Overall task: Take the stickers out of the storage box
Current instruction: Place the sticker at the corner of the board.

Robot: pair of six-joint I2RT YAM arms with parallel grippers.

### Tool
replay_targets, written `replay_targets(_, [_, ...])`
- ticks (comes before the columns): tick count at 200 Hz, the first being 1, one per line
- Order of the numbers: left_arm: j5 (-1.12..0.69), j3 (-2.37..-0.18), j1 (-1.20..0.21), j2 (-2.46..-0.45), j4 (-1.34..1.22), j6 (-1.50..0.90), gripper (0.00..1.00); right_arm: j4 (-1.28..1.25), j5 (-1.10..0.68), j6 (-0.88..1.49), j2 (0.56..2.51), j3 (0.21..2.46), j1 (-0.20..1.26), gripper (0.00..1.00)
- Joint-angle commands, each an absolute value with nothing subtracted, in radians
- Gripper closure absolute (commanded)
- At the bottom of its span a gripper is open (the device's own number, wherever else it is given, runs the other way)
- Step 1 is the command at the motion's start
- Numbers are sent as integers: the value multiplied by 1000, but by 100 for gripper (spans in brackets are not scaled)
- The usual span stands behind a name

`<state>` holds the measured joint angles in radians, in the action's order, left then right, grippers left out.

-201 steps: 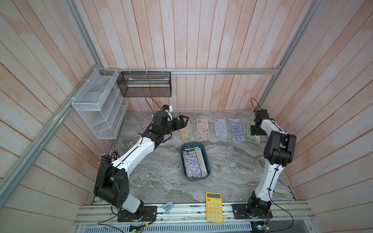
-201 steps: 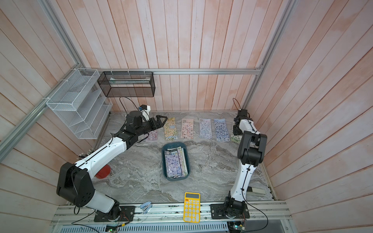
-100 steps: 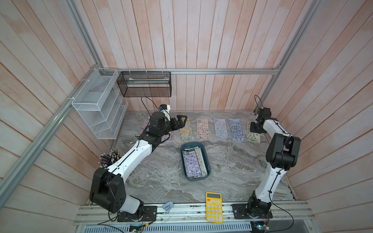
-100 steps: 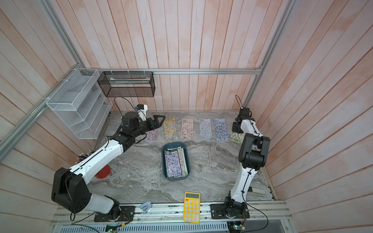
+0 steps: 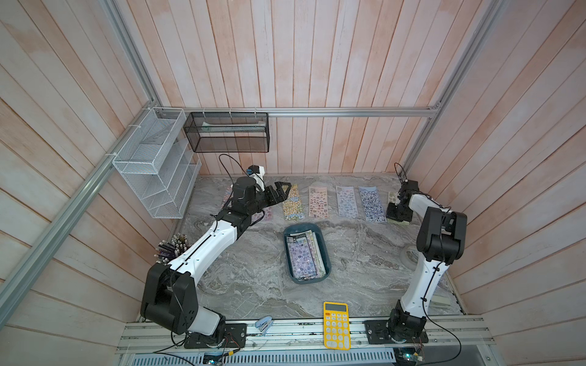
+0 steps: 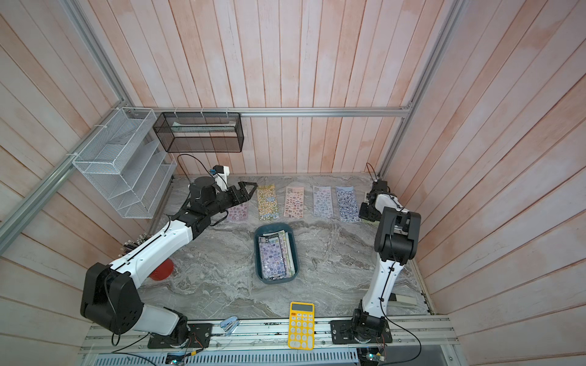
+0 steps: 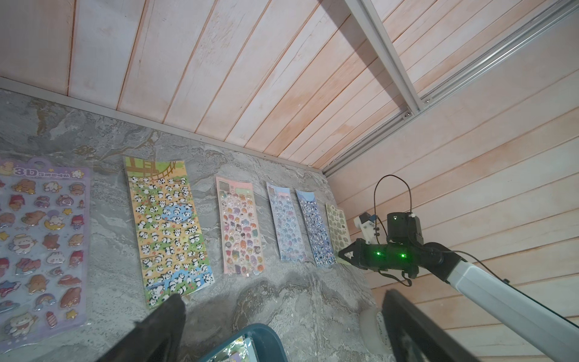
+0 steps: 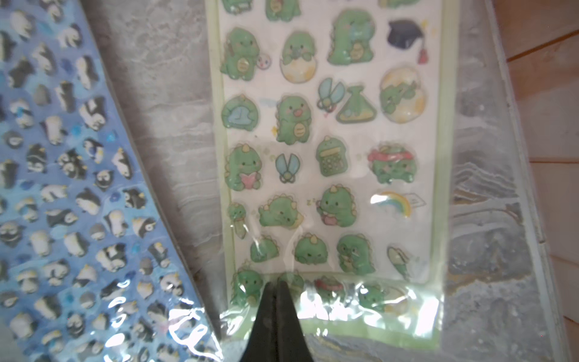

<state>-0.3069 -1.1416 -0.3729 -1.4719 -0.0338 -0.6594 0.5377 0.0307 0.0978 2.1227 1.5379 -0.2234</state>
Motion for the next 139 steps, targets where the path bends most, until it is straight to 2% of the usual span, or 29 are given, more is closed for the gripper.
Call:
replay_targets(1, [-322,-1142,-368,-1489,-52,-668,0,551,71,62,2166,1550,-240,100])
replay_targets(59, [-332,-1162,-368,-1508,-45,-678,0,562,124,17,2186,1556,-239,100])
replay_targets(139, [-313,-1166,-367,-1486,-30,-659,0,567,223,50,2091,1597,-211,100])
